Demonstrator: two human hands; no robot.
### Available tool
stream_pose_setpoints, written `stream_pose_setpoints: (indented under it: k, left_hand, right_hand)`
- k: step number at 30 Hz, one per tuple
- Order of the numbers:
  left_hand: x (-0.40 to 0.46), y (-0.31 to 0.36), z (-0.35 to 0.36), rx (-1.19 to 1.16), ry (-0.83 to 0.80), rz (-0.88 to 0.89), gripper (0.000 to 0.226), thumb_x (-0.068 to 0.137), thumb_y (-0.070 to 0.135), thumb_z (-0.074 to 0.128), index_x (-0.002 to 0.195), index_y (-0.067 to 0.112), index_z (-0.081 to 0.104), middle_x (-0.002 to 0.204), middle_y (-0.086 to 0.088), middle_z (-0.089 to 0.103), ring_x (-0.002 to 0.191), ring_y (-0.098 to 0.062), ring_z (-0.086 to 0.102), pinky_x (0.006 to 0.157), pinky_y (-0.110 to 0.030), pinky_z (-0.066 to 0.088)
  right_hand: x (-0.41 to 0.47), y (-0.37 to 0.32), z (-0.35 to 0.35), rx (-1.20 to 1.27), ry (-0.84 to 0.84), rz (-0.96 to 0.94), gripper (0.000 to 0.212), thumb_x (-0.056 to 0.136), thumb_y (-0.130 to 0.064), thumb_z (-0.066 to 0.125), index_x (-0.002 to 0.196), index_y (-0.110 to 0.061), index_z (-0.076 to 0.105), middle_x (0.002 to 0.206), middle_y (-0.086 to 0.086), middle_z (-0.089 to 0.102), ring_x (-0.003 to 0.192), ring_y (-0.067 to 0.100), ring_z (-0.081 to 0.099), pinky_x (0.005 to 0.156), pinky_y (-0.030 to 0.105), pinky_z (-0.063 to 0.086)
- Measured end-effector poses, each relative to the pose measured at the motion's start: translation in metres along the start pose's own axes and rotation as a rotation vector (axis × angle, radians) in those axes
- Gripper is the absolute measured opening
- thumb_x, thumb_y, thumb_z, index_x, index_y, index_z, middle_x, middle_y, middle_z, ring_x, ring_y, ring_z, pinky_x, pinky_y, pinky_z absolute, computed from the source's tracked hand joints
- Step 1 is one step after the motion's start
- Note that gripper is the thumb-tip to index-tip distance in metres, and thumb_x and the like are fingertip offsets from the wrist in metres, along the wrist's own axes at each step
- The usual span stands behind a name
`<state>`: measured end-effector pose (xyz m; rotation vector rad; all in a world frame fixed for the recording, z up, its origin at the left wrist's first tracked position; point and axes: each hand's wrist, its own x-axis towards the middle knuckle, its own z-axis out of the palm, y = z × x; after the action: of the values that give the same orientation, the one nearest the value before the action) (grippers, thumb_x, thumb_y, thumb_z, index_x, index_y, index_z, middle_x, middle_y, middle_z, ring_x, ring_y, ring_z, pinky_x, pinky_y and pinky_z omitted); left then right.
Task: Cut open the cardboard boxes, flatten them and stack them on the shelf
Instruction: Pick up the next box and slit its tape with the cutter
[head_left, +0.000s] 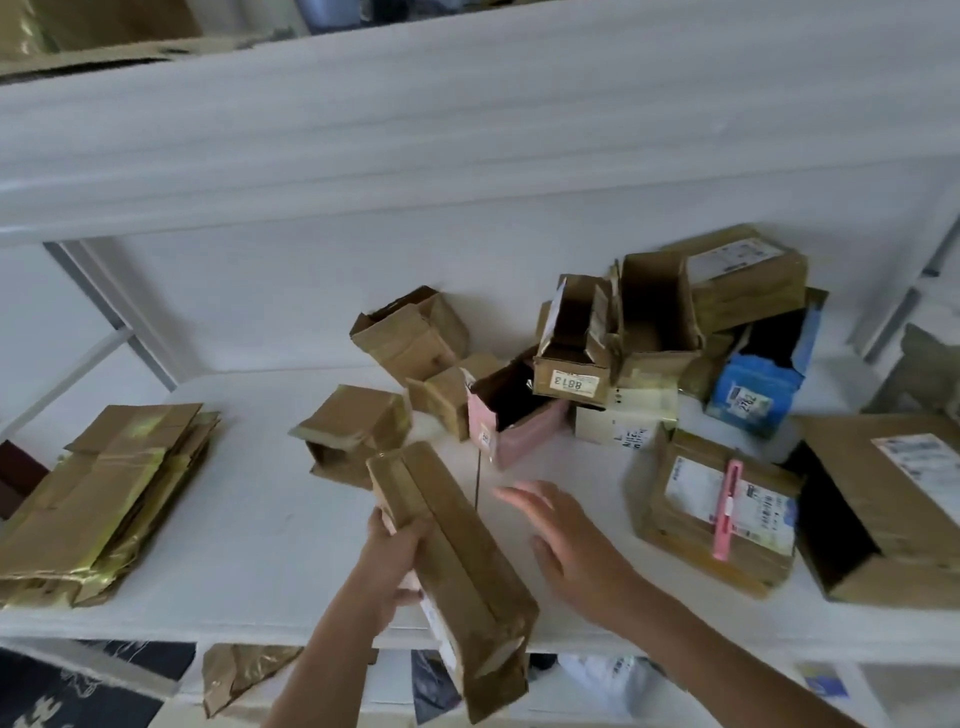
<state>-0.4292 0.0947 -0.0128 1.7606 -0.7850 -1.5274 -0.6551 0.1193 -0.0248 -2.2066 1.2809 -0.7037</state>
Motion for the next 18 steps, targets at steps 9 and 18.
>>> stream_pose_setpoints:
  k: [9, 18]
  left_hand:
    - [-0.012, -0.025, 0.036, -0.019, -0.066, -0.036, 0.075, 0.095, 0.026, 0.063, 0.152, 0.035, 0.015, 0.117, -0.007, 0.058, 0.1, -0.038, 0.065, 0.076, -0.05, 0.059]
    - [-0.025, -0.029, 0.063, 0.032, -0.15, -0.045, 0.065, 0.095, 0.033, 0.062, 0.146, 0.034, 0.022, 0.138, -0.009, 0.049, 0.116, -0.044, 0.057, 0.068, -0.045, 0.061]
  right_hand:
    - [-0.034, -0.001, 0.019, 0.699, -0.149, 0.463, 0.038, 0.099, -0.041, 0.054, 0.136, -0.041, 0.047, 0.123, -0.024, 0.061, 0.112, -0.004, 0.059, 0.098, 0.022, 0.05]
    - [-0.061, 0.073, -0.083, -0.443, 0.309, 0.587, 0.047, 0.086, -0.006, 0.067, 0.129, -0.024, 0.058, 0.113, 0.004, 0.056, 0.104, 0.021, 0.058, 0.078, 0.031, 0.056]
